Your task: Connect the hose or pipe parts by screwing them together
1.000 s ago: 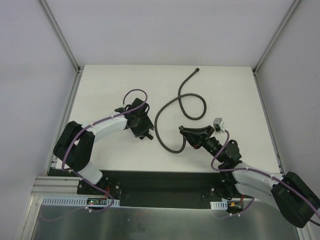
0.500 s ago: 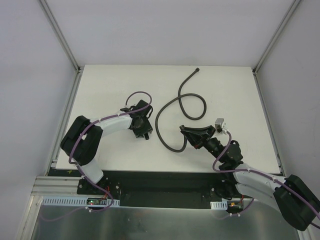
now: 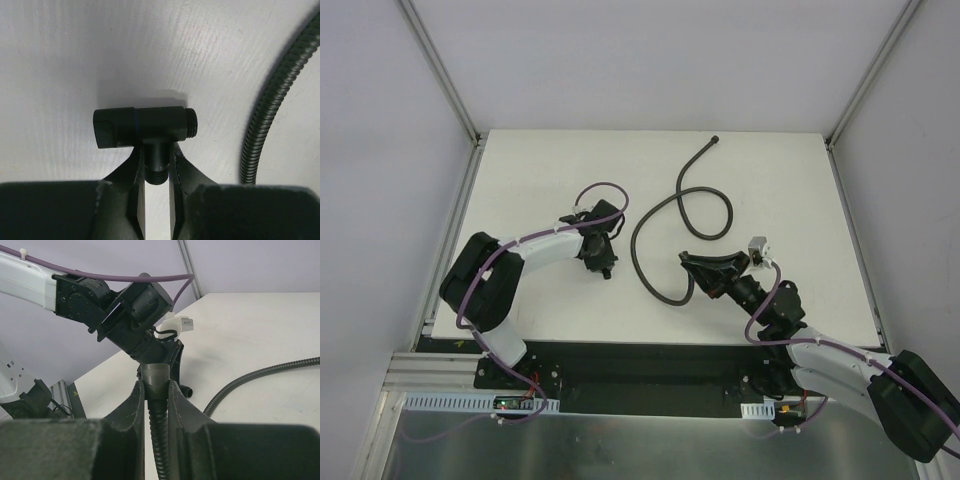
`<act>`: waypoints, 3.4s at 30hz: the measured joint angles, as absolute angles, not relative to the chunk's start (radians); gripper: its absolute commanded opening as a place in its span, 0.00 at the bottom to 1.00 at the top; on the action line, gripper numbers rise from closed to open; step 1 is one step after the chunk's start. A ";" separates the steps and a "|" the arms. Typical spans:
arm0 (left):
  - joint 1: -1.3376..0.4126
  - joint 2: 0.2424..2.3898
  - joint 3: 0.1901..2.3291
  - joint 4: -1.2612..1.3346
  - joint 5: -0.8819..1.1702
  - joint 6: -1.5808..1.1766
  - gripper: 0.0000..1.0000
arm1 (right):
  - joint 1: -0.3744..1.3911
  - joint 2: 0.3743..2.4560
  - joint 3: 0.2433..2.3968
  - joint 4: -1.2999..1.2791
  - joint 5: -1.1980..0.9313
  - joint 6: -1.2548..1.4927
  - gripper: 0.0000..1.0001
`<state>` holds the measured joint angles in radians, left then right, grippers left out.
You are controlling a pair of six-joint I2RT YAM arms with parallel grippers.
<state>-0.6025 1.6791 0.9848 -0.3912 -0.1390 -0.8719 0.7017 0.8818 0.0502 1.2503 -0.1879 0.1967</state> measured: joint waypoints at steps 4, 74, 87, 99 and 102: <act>-0.603 1.665 0.976 -0.384 -0.133 -0.827 0.00 | 0.702 0.882 0.050 1.233 -0.189 0.192 0.00; -0.727 1.176 1.145 -0.762 -0.062 -0.483 0.00 | 1.147 1.357 0.654 0.617 0.154 -1.340 0.00; -0.727 1.219 1.148 -0.764 -0.052 -0.542 0.00 | 1.176 1.385 0.699 0.617 0.173 -1.343 0.00; -0.727 1.227 1.157 -0.767 -0.052 -0.564 0.00 | 1.178 1.405 0.702 0.617 0.179 -1.336 0.01; -0.727 1.231 1.157 -0.767 -0.052 -0.567 0.00 | 1.178 1.405 0.702 0.617 0.176 -1.334 0.00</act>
